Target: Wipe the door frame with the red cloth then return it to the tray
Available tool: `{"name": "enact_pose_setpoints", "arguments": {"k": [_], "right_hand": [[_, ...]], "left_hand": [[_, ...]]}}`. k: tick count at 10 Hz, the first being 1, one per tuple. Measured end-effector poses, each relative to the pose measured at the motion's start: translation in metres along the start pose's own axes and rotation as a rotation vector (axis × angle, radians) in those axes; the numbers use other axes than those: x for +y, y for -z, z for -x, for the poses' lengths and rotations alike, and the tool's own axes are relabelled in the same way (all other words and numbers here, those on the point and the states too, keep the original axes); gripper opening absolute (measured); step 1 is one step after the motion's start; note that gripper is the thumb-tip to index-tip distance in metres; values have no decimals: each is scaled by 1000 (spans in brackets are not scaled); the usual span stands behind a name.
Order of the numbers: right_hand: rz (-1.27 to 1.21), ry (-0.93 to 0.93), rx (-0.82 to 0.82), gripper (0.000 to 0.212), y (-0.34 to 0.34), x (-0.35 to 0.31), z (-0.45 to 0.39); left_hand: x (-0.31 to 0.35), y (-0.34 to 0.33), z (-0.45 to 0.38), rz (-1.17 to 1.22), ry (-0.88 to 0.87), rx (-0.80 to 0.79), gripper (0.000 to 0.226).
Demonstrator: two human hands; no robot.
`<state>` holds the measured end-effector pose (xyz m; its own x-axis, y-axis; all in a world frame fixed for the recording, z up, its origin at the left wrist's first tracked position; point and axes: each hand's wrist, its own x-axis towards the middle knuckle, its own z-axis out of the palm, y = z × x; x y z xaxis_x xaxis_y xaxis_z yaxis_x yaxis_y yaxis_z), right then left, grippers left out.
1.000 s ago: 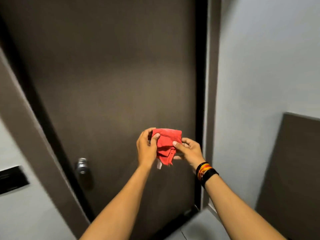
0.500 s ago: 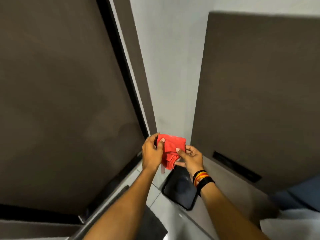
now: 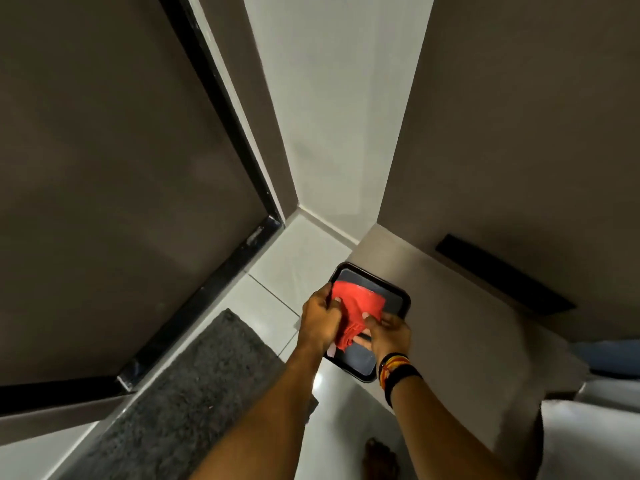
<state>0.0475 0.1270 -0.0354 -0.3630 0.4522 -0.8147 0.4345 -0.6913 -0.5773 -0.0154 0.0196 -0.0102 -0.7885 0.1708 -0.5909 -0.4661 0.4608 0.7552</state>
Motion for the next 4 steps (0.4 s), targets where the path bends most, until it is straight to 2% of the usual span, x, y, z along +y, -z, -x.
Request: {"name": "enact_pose_setpoints", "arguments": {"k": [1,2,3,4], "right_hand": [[-16,-24,31,18,-1,14,-24],[-4,-42,47,27,1,30,-45],[136,-37,51,26,8,41,-63],[462,133,122,35,7,40,-54]], "left_hand": [[-21,-9,-21,-16,81,-55,48],[-32,-16,-35,7,105,-124,44],[-43,-19,-42,-93,95,-179,50],[-55,-17,-31,-421,-107,-141,59]]}}
